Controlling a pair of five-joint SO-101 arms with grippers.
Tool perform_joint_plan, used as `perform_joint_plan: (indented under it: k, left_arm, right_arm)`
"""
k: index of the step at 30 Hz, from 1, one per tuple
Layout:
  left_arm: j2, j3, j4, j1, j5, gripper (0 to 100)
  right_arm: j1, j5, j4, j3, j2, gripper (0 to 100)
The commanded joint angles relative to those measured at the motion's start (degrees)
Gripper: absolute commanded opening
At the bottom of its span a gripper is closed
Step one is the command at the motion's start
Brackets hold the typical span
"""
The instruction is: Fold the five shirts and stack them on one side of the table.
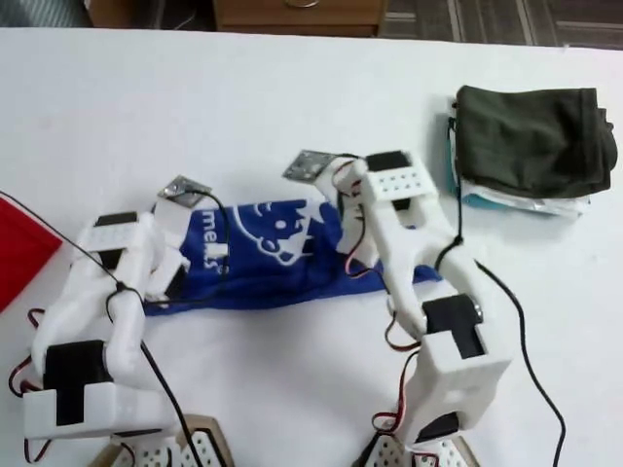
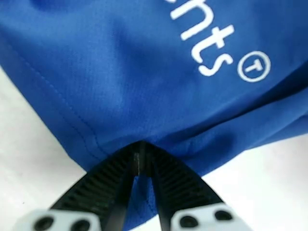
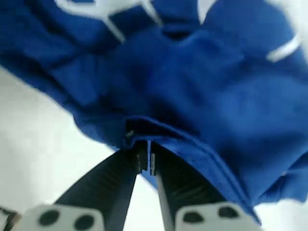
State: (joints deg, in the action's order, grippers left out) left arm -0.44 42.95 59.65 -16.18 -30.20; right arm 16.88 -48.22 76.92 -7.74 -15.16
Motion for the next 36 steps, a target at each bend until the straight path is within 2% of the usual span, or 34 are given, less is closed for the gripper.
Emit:
perform_joint_plan:
  k: [1, 5, 8, 13, 21, 24, 28, 30, 36]
  left_arm:
    - [1.0, -1.5, -1.9, -1.7, 0.2, 3]
    - [1.0, -1.5, -1.9, -1.7, 0.2, 3]
    - [1.0, -1.5, -1.9, -1.7, 0.2, 3]
    - [1.0, -1.5, -1.9, -1.7, 0.2, 3]
    - [1.0, -1.5, -1.9, -1.8, 0.2, 3]
    - [1.0, -1.5, -1.9, -1.8, 0.2, 3]
    - [1.0, -1.5, -1.9, -1.8, 0.2, 3]
    - [1.0, -1.5, -1.9, -1.8, 0.2, 3]
    - [1.0, -1.5, -1.9, -1.7, 0.2, 3]
  right_arm:
    - [1.9, 2.5, -5.5, 0.3, -2.2, 2.0]
    - [2.0, 9.9, -8.7, 5.7, -5.8, 1.9]
    - [2.0, 11.3, -8.7, 10.3, -9.0, 1.9]
    - [1.7, 11.5, -5.8, 16.4, -11.8, 1.9]
    - [-3.9, 11.3, 15.0, 26.6, -3.8, 2.3]
    - [-7.4, 11.3, 19.9, 26.5, -3.5, 9.4]
    - [-13.2, 9.1, 19.4, 26.5, -3.6, 20.4]
    - [-15.2, 6.6, 18.8, 26.5, -3.6, 19.7]
    - [-15.7, 6.0, 18.6, 26.7, -8.0, 17.0]
